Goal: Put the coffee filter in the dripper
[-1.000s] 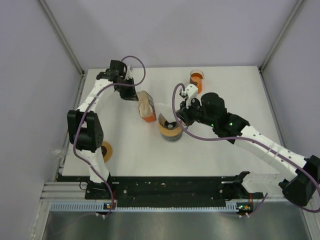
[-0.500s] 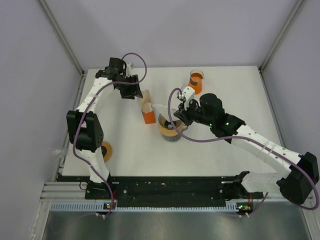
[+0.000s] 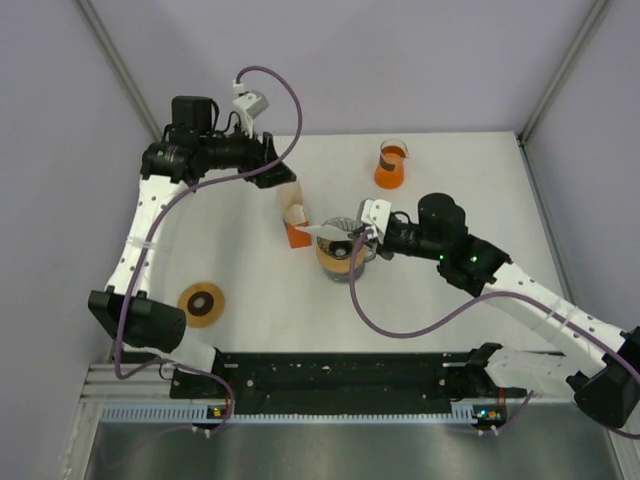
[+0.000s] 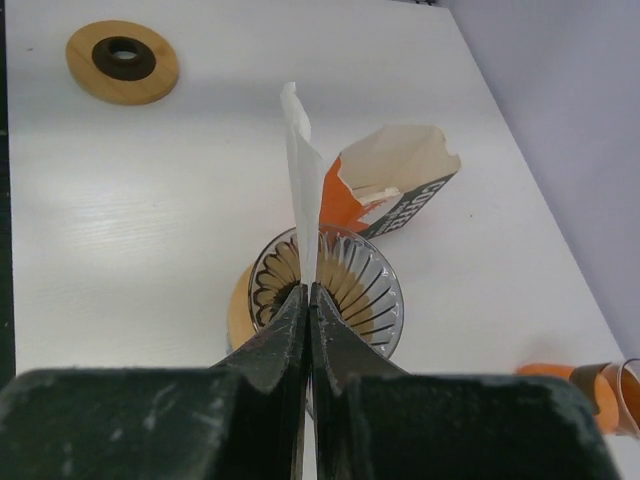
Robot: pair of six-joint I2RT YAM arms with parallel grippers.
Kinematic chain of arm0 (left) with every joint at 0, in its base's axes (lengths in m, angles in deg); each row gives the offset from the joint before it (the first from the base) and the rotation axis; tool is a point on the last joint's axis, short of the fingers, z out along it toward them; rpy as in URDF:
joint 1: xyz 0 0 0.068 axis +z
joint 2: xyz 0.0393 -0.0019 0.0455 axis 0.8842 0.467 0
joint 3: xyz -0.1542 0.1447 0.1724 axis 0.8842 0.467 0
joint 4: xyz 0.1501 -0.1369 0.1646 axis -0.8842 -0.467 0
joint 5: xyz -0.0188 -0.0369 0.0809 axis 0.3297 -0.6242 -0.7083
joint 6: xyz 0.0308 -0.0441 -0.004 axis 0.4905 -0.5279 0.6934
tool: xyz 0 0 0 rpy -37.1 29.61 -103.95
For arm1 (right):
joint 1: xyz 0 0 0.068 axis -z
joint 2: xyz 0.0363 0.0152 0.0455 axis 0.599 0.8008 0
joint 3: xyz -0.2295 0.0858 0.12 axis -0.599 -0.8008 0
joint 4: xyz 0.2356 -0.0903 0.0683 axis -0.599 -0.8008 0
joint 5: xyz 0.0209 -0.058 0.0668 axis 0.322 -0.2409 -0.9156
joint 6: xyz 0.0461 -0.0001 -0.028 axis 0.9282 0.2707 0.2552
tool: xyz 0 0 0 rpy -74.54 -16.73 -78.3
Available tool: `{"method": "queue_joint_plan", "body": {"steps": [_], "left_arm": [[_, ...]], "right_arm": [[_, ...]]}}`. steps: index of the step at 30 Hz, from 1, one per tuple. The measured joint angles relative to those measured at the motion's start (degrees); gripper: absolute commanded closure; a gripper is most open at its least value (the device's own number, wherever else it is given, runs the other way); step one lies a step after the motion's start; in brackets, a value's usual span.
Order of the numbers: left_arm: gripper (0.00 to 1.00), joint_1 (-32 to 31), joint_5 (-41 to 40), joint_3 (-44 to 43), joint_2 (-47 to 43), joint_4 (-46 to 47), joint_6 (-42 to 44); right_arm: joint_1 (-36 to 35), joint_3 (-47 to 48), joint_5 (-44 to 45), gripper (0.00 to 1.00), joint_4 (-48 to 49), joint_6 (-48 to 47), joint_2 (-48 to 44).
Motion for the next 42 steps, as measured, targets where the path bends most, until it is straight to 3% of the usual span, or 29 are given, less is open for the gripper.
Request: {"method": "queue_joint_plan", "body": {"steps": [6,13,15,22,30,37,42], "left_arm": [[0.32,-6.5,9.8,-2.8,-6.4,-11.7,20.7],[0.33,-11.8,10.3,-0.4,-6.8,-23.0,35.0],[0.41,-12.4,9.7,1.3,-6.8,-23.3,35.8],[0.55,-15.0,7.5,4.0,-5.6,-22.0,35.1],[0.64,-16.7,6.2,4.7,-5.4,-21.8,35.3],[0.64,-17.3,4.6,5.6,-5.0,-21.4,35.3],[0.53,-17.9,4.2,5.8,-4.4,-20.9,35.5]], "right_arm": [[0.0,0.0,-5.5,1.00,-2.1,-4.4,-0.4],[0.0,0.2,-7.9,1.00,-3.4,-5.4,-0.4],[0.0,0.2,-8.6,1.00,-3.5,-5.5,-0.4],[0.0,0.9,-9.9,1.00,-4.0,-5.5,-0.4],[0.0,0.9,-10.5,1.00,-4.2,-5.5,-0.4],[0.0,0.9,-10.7,1.00,-4.2,-5.4,-0.4],[0.0,0.9,-10.9,1.00,-4.2,-5.4,-0.4]]}}
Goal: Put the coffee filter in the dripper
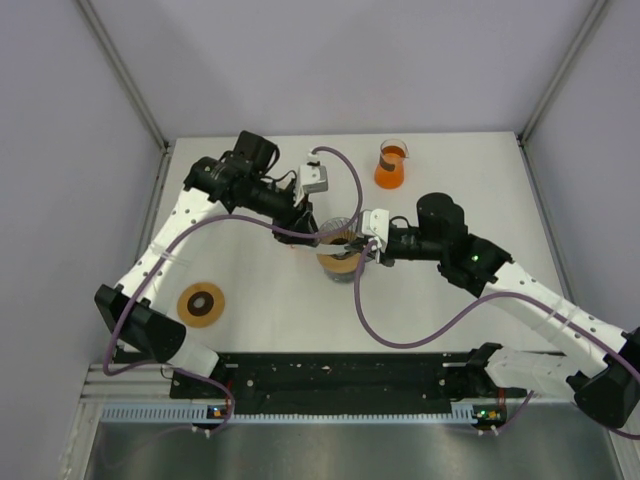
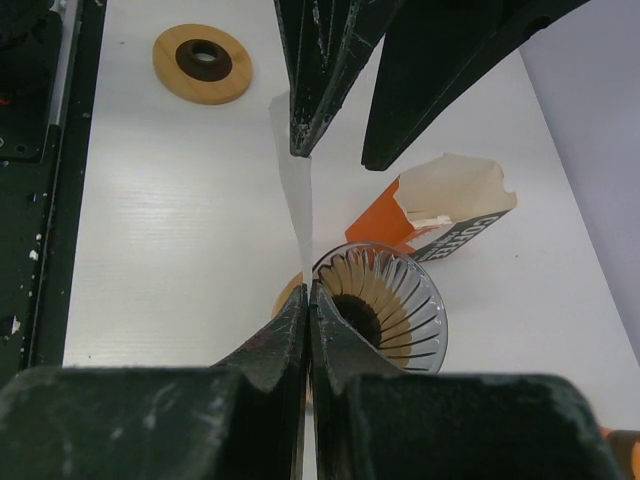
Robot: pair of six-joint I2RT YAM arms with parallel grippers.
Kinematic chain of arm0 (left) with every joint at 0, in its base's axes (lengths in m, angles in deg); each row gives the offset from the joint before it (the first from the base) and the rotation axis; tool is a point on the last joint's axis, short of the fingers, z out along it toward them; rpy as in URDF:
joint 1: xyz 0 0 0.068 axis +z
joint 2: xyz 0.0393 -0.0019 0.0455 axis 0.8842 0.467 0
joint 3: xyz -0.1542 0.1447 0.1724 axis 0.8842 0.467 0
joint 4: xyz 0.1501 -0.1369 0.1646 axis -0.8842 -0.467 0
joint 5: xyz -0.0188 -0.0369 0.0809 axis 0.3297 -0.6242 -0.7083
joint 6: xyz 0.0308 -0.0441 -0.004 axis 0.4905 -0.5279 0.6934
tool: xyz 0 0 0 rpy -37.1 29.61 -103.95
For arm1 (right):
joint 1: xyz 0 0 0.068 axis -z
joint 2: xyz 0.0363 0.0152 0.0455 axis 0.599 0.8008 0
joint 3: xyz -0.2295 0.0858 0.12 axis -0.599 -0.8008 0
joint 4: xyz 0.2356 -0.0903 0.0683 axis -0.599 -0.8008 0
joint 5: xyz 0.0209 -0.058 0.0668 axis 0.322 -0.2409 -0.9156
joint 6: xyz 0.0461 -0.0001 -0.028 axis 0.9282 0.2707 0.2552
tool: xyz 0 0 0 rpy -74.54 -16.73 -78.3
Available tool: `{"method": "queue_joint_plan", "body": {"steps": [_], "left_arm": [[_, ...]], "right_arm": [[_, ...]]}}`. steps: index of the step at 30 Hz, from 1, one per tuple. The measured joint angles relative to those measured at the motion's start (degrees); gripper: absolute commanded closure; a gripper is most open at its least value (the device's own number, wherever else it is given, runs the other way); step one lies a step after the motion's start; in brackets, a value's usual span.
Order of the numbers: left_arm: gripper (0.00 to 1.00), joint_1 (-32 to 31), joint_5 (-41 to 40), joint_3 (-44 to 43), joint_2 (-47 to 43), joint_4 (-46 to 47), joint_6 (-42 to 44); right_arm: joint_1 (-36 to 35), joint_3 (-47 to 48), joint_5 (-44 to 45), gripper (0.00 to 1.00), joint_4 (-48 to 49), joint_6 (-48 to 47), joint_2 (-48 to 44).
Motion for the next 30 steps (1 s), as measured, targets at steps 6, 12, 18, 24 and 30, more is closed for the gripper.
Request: {"method": "queue_joint_plan", "body": {"steps": [6,12,18,24,30], "left_arm": [[0.49,-1.0,0.5,0.2,0.1,-1.1,1.7],[0.46,-1.3,0.0,0.8,0.1,-1.8,2.3],[0.38,-2.2,-0.7,1.0,0.2,-2.6,3.3],[0.48,-2.2,-1.7,0.9,0.2,-4.6,5.2],[0.63,-2.3,-3.5,0.9,0.2,-4.3,5.0]], "right_arm": [[0.0,0.0,0.5,1.00,0.0,0.0,0.0],[0.0,0.0,0.6,1.00,0.1,0.0,0.0],[0.0,0.0,0.7,1.00,0.1,0.0,0.0],[0.0,0.0,1.0,1.00,0.0,0.0,0.0],[0.0,0.0,1.0,1.00,0.0,0.0,0.0]]}}
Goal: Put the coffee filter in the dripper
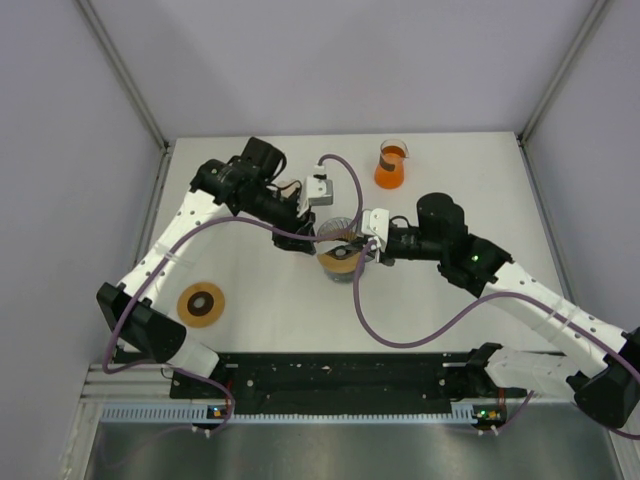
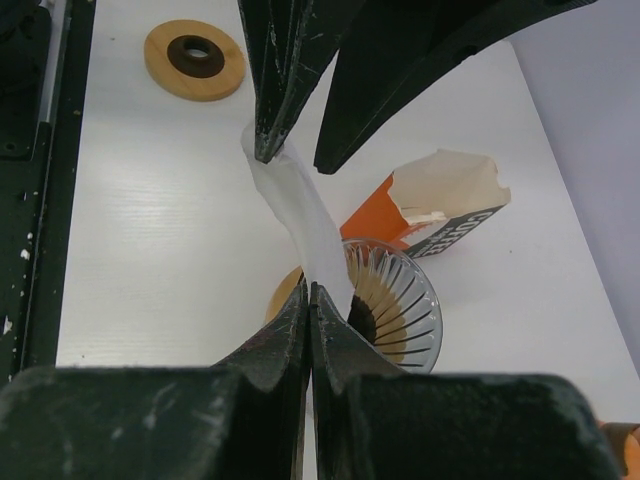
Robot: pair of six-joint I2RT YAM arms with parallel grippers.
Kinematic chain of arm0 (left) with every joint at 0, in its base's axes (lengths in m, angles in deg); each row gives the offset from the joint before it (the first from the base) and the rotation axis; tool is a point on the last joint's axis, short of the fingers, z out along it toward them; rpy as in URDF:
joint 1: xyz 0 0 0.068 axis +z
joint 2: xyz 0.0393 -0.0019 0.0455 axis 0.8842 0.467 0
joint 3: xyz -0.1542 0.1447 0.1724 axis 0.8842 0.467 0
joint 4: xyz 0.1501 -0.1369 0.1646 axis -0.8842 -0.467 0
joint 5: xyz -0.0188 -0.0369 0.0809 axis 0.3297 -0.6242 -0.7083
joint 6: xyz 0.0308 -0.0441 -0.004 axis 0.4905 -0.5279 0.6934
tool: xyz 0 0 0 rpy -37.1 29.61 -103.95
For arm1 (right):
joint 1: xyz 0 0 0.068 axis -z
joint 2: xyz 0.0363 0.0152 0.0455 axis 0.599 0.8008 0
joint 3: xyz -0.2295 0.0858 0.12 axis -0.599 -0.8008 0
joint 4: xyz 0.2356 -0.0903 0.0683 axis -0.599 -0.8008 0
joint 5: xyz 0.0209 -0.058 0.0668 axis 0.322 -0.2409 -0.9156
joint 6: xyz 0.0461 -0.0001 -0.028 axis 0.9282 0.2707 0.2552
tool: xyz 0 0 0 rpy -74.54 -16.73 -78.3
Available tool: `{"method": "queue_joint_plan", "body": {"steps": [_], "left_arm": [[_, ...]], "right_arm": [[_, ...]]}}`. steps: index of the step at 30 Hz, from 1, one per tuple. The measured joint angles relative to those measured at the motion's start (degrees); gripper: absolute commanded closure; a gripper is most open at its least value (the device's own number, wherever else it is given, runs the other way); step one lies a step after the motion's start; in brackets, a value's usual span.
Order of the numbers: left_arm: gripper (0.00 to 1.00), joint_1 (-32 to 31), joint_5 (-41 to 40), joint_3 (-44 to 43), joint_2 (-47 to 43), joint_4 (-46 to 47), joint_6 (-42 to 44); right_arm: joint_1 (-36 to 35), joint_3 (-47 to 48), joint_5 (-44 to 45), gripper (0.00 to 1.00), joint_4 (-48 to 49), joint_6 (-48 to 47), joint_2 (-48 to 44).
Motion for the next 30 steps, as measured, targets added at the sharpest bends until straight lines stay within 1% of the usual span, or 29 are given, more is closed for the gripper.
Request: {"method": "queue_joint_plan", "body": {"steps": [4,9,11,13,14,19,23,26,27,29,30], "left_arm": [[0.67,-0.4,-1.3,0.0,0.0,2.3,-1.9],[0.68,-1.4,-4.6,0.2,0.0,5.6,-4.7],[0.70,-1.5,-5.9,0.2,0.0,6.9,-5.9],[0.76,-1.6,-7.3,0.2,0.0,8.3,-7.2],[0.80,-1.6,-8.0,0.2,0.0,8.8,-7.8],[0.87,-1.6,-9.6,0.2,0.0,9.9,-9.4],[0.86,-1.6,-8.4,0.3,0.0,9.9,-9.5],[0.85,-1.6,-5.7,0.7,0.2,8.9,-8.5],[0.87,-1.6,-5.0,1.0,0.4,8.5,-8.3],[1.00,-1.6,-4.2,1.5,0.8,8.0,-8.1],[1.00,-1.6,-4.1,1.8,1.0,7.8,-8.1]], "right_arm": [[0.0,0.0,-0.2,1.00,0.0,0.0,0.0],[0.0,0.0,-0.4,1.00,0.0,0.0,0.0],[0.0,0.0,-0.5,1.00,0.1,0.1,0.3],[0.0,0.0,-0.5,1.00,0.1,0.2,0.7],[0.0,0.0,-0.5,1.00,0.0,0.2,1.0],[0.0,0.0,-0.5,1.00,0.0,0.2,1.9],[0.0,0.0,-0.5,1.00,0.0,0.2,2.0],[0.0,0.0,-0.5,1.00,0.0,0.2,2.2],[0.0,0.0,-0.5,1.00,0.0,0.1,2.3],[0.1,0.0,-0.5,1.00,0.0,0.1,2.3],[0.1,0.0,-0.5,1.00,0.0,0.0,2.3]]}}
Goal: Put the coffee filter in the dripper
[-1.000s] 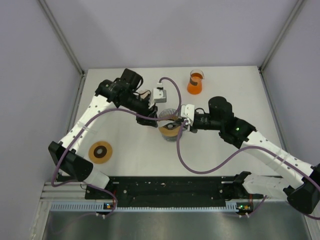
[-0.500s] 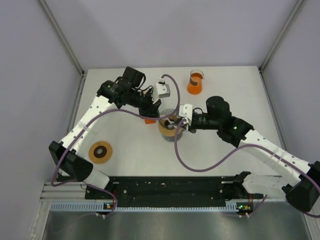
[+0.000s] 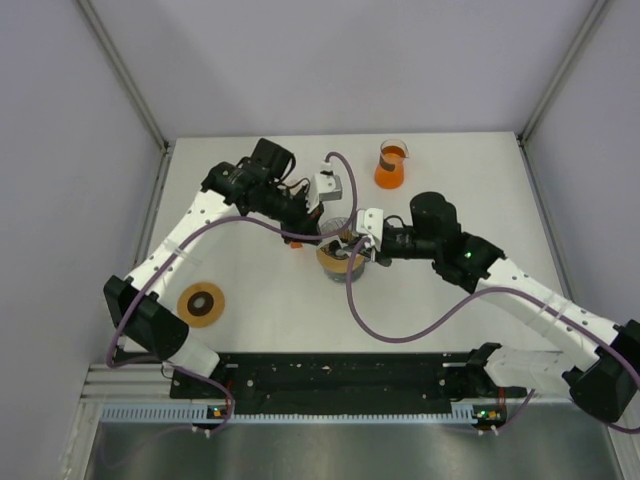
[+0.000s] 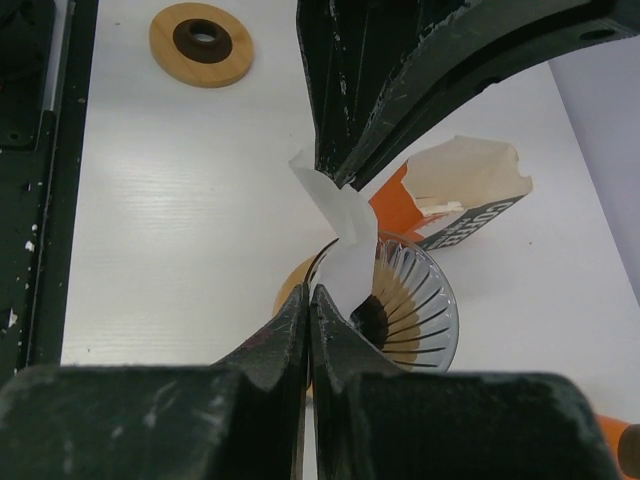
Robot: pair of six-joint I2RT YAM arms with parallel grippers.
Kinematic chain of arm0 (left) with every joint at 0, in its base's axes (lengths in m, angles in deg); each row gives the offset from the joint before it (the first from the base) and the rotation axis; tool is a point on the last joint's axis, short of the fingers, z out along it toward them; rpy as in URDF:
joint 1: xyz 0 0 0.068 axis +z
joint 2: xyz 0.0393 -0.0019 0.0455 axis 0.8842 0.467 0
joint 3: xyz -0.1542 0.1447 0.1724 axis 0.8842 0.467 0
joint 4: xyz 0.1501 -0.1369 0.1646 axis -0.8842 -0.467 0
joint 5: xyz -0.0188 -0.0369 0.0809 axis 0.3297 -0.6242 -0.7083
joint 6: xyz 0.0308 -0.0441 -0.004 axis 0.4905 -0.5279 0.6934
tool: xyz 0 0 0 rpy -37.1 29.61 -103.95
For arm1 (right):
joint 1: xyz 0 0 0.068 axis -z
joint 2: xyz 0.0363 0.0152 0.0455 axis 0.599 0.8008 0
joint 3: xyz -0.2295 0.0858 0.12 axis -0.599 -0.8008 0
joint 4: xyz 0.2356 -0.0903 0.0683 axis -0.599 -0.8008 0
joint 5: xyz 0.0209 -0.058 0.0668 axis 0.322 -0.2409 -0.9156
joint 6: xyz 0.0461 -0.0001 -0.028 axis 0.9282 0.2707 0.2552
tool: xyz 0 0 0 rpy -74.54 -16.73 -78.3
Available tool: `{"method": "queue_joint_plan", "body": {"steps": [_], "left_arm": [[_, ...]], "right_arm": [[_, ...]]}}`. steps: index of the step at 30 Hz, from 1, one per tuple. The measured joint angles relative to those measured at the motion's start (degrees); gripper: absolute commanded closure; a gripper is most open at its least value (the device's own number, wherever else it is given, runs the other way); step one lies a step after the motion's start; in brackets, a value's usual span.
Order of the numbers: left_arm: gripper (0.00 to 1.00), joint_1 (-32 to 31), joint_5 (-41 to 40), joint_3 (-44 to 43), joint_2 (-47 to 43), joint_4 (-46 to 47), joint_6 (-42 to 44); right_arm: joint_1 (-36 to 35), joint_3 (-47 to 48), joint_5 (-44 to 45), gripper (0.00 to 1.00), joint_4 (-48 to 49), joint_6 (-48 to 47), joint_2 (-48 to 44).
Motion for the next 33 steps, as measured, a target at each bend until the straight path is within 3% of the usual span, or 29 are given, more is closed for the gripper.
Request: {"method": "queue_joint_plan", "body": {"steps": [4,8,11,16,22,28,33], "left_arm": [[1.00,0.0,-0.4,1.1,0.4,1.0,-1.6],[1.00,0.0,-3.3,1.4,0.4,4.4,-6.6],[1.00,0.0,-8.6,1.4,0.4,8.3,-12.6],[1.00,0.0,-16.7,1.4,0.4,12.2,-21.8],[1.00,-0.1,-22.4,0.8,0.4,13.6,-29.8],[1.00,-0.1,-25.8,0.3,0.4,15.2,-35.2],[1.00,-0.6,-26.5,0.3,0.4,15.8,-37.1]], "right_arm": [[0.0,0.0,0.3,1.00,0.0,0.0,0.3],[0.0,0.0,4.8,0.39,1.4,2.0,0.4],[0.3,0.0,10.4,0.21,4.2,5.2,0.4],[0.4,3.1,23.5,0.17,6.2,15.5,0.4],[-0.2,9.4,36.3,0.17,8.6,36.7,0.4],[-1.3,10.0,43.2,0.20,8.2,55.8,2.8],[-1.3,10.1,44.2,0.20,6.9,65.0,8.7]]}}
